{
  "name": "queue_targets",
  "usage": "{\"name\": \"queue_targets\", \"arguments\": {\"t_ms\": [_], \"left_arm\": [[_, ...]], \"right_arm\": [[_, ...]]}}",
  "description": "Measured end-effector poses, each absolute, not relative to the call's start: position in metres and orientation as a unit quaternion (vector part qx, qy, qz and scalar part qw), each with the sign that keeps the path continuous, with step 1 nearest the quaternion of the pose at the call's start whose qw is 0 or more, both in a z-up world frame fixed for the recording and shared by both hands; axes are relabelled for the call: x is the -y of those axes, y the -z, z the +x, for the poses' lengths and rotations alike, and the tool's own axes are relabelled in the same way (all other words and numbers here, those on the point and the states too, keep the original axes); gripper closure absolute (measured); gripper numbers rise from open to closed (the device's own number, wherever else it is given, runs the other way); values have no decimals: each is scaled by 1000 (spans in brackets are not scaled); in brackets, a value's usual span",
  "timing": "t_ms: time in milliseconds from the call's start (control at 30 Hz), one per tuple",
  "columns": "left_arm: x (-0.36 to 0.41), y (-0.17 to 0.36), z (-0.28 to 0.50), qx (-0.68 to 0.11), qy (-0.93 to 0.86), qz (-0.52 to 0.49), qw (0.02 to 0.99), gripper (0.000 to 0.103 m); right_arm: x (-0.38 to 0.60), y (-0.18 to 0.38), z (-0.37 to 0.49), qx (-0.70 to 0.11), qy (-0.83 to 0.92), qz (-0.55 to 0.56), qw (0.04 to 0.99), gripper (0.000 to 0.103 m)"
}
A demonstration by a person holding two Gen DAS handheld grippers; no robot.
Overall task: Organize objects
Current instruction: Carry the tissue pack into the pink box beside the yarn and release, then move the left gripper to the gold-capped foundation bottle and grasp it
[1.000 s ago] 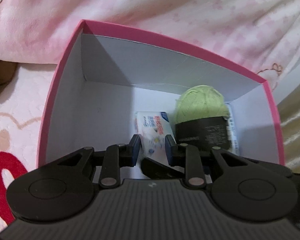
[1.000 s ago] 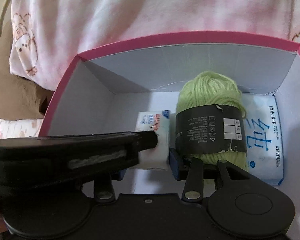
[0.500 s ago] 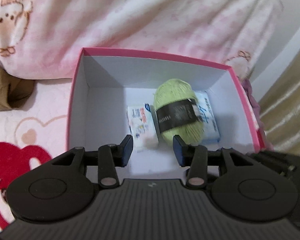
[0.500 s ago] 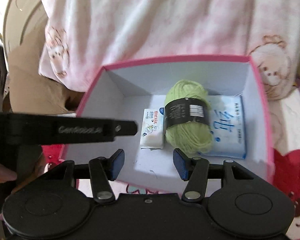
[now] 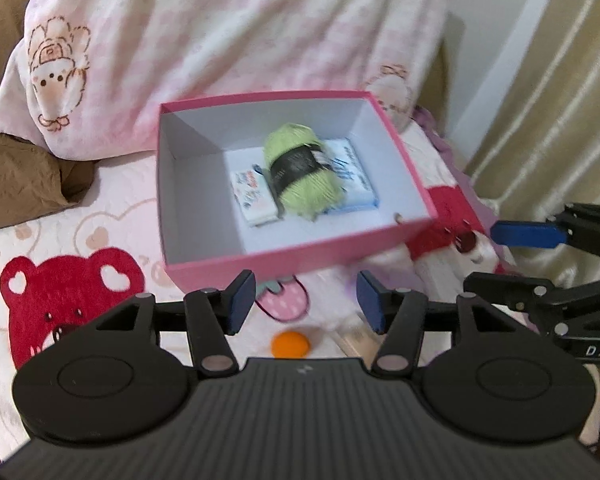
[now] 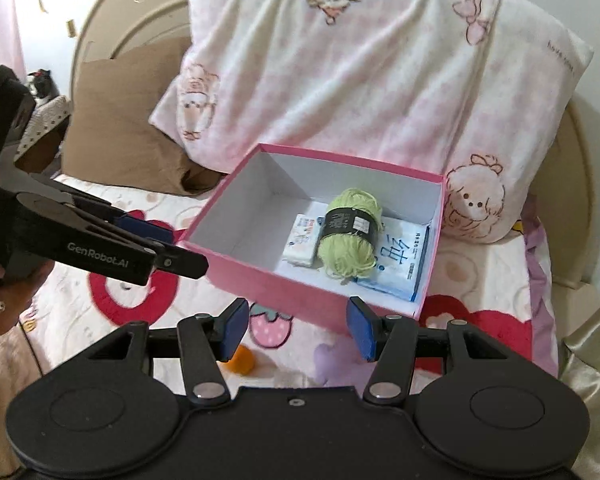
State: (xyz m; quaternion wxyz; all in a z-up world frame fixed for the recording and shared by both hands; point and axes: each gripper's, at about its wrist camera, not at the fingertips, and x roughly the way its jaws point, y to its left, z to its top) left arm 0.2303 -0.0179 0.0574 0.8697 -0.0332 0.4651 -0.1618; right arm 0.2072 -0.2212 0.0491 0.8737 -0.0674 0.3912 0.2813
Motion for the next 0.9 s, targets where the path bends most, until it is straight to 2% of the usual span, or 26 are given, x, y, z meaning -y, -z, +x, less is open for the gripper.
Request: {"name": "queue_targets", "arguments": {"t_ms": [167, 400, 500, 900], "left_arm": [[33, -60, 204, -469, 181, -31, 864, 36], [52, -26, 185, -493, 186, -56, 848, 32], [56, -7, 183, -502, 181, -71, 843, 30], [75, 55, 193, -505, 157, -113, 841, 33]], "right_arm": [[231, -44, 184, -390, -315, -73, 862, 40], [227, -7, 165, -408, -354, -105, 835, 31], [222, 13, 163, -416, -362, -119, 826, 30], [210, 80, 191, -423, -370, -129, 817, 30]]}}
